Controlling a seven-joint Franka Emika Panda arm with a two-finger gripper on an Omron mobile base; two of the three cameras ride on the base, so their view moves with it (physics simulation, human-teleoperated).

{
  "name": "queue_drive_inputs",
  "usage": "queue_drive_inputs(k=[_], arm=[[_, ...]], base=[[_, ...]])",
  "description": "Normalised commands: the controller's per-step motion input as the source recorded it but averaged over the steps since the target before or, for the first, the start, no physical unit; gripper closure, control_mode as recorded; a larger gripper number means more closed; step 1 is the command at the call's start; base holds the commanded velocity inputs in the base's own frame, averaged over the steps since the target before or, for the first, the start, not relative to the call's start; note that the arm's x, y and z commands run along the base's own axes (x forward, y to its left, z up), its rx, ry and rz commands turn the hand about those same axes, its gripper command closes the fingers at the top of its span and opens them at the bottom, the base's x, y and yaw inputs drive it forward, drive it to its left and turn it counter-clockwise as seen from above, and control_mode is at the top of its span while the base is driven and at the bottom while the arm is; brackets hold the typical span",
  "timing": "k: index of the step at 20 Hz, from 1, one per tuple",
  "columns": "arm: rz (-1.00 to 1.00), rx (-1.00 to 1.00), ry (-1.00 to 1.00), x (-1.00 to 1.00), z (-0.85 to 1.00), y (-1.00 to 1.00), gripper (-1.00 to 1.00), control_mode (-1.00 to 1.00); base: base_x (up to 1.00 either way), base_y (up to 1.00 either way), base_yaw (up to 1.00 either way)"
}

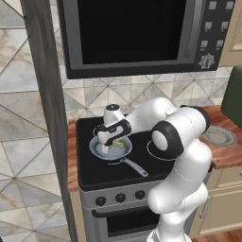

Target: Pick up the butter stick and place it in the pan. Then turn on the burner for the pan.

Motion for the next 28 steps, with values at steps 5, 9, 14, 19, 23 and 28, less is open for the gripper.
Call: queue_drive_inputs(k=[5, 9, 14, 19, 23, 28], arm=[[0.00, 0.00, 0.00, 0.18, -0.18, 0.04, -1.00, -1.00], [0.00, 0.00, 0.00, 0.06, 0.00, 0.00, -1.00, -1.00], [0.00, 0.00, -0.01, 0.00, 0.02, 0.03, -1.00, -1.00], [0.00, 0.00, -0.06, -0.26, 0.30, 0.14, -1.00, -1.00], [0.00, -0.01, -0.11, -0.54, 0.42, 0.16, -1.00, -1.00], [-0.01, 0.00, -0.20, -0.77, 0.39, 0.08, -1.00, -1.00]], base=[[0.00, 0.00, 0.00], [0.00, 0.00, 0.00], [0.00, 0.00, 0.00], [0.00, 0.00, 0.00], [0.00, 0.00, 0.00], [0.00, 0.00, 0.00]])
